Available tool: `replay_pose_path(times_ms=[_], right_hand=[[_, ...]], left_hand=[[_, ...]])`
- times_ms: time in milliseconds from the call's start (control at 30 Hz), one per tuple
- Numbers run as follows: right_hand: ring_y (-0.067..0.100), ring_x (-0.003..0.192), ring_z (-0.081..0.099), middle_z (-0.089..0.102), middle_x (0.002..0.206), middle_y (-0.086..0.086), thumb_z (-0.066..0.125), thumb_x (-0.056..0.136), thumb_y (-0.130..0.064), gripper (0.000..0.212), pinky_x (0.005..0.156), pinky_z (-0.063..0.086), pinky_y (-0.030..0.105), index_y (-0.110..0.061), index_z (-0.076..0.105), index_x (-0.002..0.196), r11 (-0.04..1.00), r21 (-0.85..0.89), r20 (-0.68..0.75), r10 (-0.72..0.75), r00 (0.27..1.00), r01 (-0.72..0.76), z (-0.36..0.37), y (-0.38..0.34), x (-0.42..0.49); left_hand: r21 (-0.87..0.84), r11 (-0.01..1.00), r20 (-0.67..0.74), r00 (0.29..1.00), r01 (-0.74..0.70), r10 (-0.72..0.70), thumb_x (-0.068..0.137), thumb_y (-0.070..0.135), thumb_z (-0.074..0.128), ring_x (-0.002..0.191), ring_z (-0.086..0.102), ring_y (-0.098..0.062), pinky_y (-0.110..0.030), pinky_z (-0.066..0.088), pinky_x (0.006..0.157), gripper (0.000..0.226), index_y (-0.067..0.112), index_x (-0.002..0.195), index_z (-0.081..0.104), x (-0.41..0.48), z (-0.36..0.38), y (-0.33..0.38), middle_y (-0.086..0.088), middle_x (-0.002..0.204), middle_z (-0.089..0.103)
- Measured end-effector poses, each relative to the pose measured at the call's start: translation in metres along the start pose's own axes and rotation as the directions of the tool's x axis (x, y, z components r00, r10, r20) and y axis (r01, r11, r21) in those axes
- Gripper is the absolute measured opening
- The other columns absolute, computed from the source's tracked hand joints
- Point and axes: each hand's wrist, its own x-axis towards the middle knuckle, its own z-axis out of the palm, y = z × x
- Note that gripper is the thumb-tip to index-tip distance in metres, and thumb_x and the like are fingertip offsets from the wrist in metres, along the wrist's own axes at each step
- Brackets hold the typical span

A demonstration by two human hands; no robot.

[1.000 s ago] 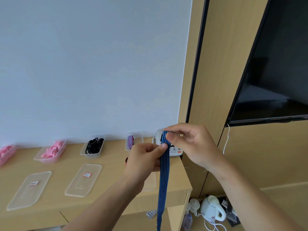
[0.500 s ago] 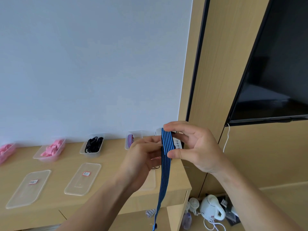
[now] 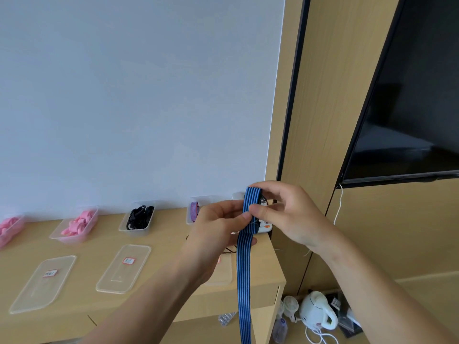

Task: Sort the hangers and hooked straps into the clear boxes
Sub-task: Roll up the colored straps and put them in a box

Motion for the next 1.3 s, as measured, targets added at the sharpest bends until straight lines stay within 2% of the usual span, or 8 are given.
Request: replay_pose_path(times_ms=[300, 433, 533, 667, 800, 1000, 1133, 1300], right_hand=[[0.007, 0.102, 0.068, 0.074, 0.108, -0.017, 0.084, 0.080, -0.013, 0.044, 0.094, 0.055, 0.036, -0.040, 0.068, 0.110, 0.998, 0.021, -0.194, -0.055, 0.979, 0.060, 0.010, -0.001, 0.001], [0.015, 0.094, 0.071, 0.075, 0.105, -0.011, 0.082, 0.082, -0.010, 0.042, 0.089, 0.058, 0.037, -0.033, 0.072, 0.115, 0.994, 0.056, -0.190, -0.085, 0.978, 0.098, 0.017, -0.001, -0.002], [0.018, 0.096, 0.073, 0.077, 0.102, -0.003, 0.076, 0.089, -0.016, 0.022, 0.088, 0.060, 0.037, -0.026, 0.077, 0.109, 0.970, 0.208, -0.187, -0.084, 0.979, 0.123, 0.017, -0.003, -0.005], [0.016, 0.108, 0.071, 0.078, 0.109, 0.001, 0.071, 0.086, -0.033, 0.023, 0.099, 0.054, 0.032, -0.020, 0.081, 0.102, 0.922, 0.388, -0.050, -0.004, 0.999, 0.023, 0.011, -0.005, -0.006], [0.015, 0.129, 0.060, 0.073, 0.124, 0.002, 0.079, 0.079, -0.030, 0.026, 0.115, 0.040, 0.048, -0.020, 0.081, 0.103, 0.891, 0.450, 0.116, 0.006, 0.993, -0.058, 0.004, -0.003, -0.008], [0.024, 0.118, 0.066, 0.072, 0.121, 0.011, 0.087, 0.071, -0.013, 0.044, 0.096, 0.056, 0.037, -0.017, 0.075, 0.113, 0.893, 0.450, 0.100, -0.070, 0.992, 0.018, 0.000, -0.006, -0.010], [0.023, 0.123, 0.063, 0.070, 0.125, 0.003, 0.091, 0.060, -0.005, 0.062, 0.104, 0.052, 0.040, -0.020, 0.073, 0.118, 0.930, 0.348, 0.023, -0.133, 0.991, 0.116, 0.002, -0.004, -0.009], [0.016, 0.133, 0.055, 0.065, 0.134, -0.007, 0.090, 0.058, 0.001, 0.074, 0.113, 0.044, 0.042, -0.027, 0.070, 0.123, 0.955, 0.241, -0.012, -0.177, 0.984, 0.175, 0.007, 0.002, -0.009]], left_hand=[[0.031, 0.997, -0.066, 0.996, 0.064, -0.062, 0.100, 0.029, 0.067, 0.075, 0.072, -0.028, -0.035, 0.064, 0.069, 0.023, 0.010, 0.106, 0.078, -0.001, 0.001, -0.005, -0.013, 0.089, 0.075], [-0.004, 0.999, -0.075, 0.997, 0.032, -0.033, 0.104, 0.021, 0.062, 0.078, 0.074, -0.025, -0.031, 0.060, 0.068, 0.022, 0.010, 0.117, 0.075, 0.000, 0.000, -0.004, -0.019, 0.099, 0.076], [-0.013, 1.000, -0.109, 0.994, -0.005, 0.003, 0.102, 0.014, 0.063, 0.078, 0.074, -0.028, -0.036, 0.062, 0.069, 0.021, 0.010, 0.121, 0.073, 0.000, -0.001, -0.007, -0.022, 0.104, 0.077], [-0.023, 0.999, -0.145, 0.989, -0.045, 0.041, 0.099, 0.005, 0.065, 0.073, 0.075, -0.027, -0.039, 0.064, 0.068, 0.023, 0.013, 0.121, 0.068, 0.000, -0.003, -0.009, -0.014, 0.096, 0.080], [-0.074, 0.995, -0.175, 0.983, -0.066, 0.053, 0.093, -0.001, 0.071, 0.086, 0.079, -0.025, -0.031, 0.062, 0.064, 0.035, 0.010, 0.125, 0.064, 0.000, -0.006, -0.007, -0.011, 0.097, 0.081], [-0.089, 0.995, -0.177, 0.984, -0.040, 0.023, 0.089, 0.006, 0.077, 0.081, 0.078, -0.029, -0.031, 0.061, 0.057, 0.032, 0.008, 0.118, 0.065, 0.000, -0.006, -0.004, -0.019, 0.100, 0.079], [-0.047, 0.999, -0.109, 0.994, -0.013, 0.008, 0.098, 0.003, 0.066, 0.093, 0.077, -0.039, -0.047, 0.064, 0.079, 0.015, 0.005, 0.110, 0.074, 0.001, -0.009, -0.005, -0.019, 0.100, 0.079], [-0.141, 0.990, -0.009, 1.000, 0.026, -0.028, 0.097, 0.023, 0.061, 0.090, 0.073, -0.036, -0.070, 0.048, 0.103, 0.028, 0.012, 0.116, 0.078, -0.003, -0.007, -0.002, -0.017, 0.101, 0.077]])
